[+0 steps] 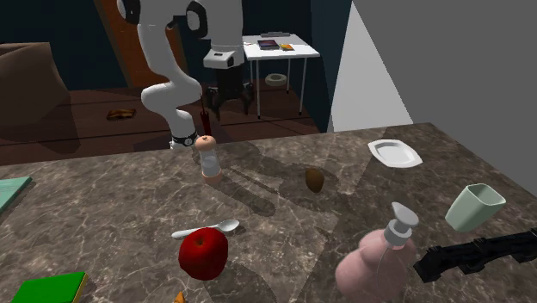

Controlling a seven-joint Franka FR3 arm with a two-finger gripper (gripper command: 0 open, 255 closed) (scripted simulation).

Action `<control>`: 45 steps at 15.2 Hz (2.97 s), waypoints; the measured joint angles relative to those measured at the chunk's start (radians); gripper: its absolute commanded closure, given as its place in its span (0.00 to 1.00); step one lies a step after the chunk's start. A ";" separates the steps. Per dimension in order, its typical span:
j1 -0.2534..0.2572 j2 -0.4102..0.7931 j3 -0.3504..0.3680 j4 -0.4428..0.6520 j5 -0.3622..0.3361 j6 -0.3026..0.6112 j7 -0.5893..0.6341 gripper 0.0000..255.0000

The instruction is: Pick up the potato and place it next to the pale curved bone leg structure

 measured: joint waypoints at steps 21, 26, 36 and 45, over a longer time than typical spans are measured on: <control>0.115 0.858 0.197 0.632 -0.274 0.034 0.711 0.00; 0.197 1.079 0.164 0.890 -0.324 -0.038 0.801 0.00; 0.203 1.138 0.149 0.871 -0.343 0.034 0.825 0.00; 0.203 1.139 0.149 0.869 -0.343 0.036 0.826 1.00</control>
